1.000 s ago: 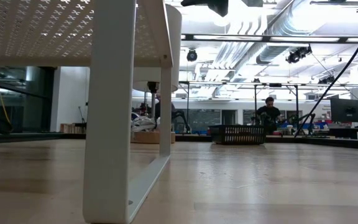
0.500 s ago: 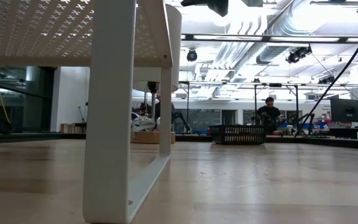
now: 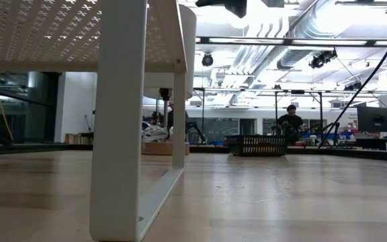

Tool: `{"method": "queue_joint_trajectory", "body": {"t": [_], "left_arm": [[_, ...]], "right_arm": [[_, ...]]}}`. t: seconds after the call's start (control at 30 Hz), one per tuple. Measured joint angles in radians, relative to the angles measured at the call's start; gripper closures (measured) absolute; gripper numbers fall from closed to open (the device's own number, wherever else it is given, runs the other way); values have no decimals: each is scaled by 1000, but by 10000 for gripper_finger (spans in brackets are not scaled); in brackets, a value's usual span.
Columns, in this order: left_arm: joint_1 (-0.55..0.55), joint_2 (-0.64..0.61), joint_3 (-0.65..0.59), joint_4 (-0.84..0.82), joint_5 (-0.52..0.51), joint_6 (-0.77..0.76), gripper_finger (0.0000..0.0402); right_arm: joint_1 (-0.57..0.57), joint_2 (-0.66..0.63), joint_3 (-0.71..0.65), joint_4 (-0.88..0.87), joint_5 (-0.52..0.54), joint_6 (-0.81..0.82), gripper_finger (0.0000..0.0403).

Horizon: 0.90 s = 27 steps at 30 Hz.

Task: Pick & Place Office Desk Supplies
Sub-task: Put the black bin on the shelf

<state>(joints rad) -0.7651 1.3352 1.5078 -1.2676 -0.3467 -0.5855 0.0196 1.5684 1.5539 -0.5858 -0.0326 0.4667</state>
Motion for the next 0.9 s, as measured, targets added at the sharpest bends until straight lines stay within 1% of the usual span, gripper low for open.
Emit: {"method": "queue_joint_trajectory", "body": {"t": [0.33,0.47,0.57,0.67,0.77,0.9], "left_arm": [[440,-13,0,80,262,411,329],[582,-9,0,107,326,544,329],[660,-10,0,141,356,619,329],[714,1,0,165,383,676,329],[749,20,-1,168,421,695,329],[768,37,-3,176,459,694,329]], "right_arm": [[0,0,0,0,0,0,227],[0,0,0,0,0,0,227],[0,0,0,0,0,0,227],[0,0,0,0,0,0,227],[0,0,0,0,0,0,227],[0,0,0,5,0,0,227]]}}
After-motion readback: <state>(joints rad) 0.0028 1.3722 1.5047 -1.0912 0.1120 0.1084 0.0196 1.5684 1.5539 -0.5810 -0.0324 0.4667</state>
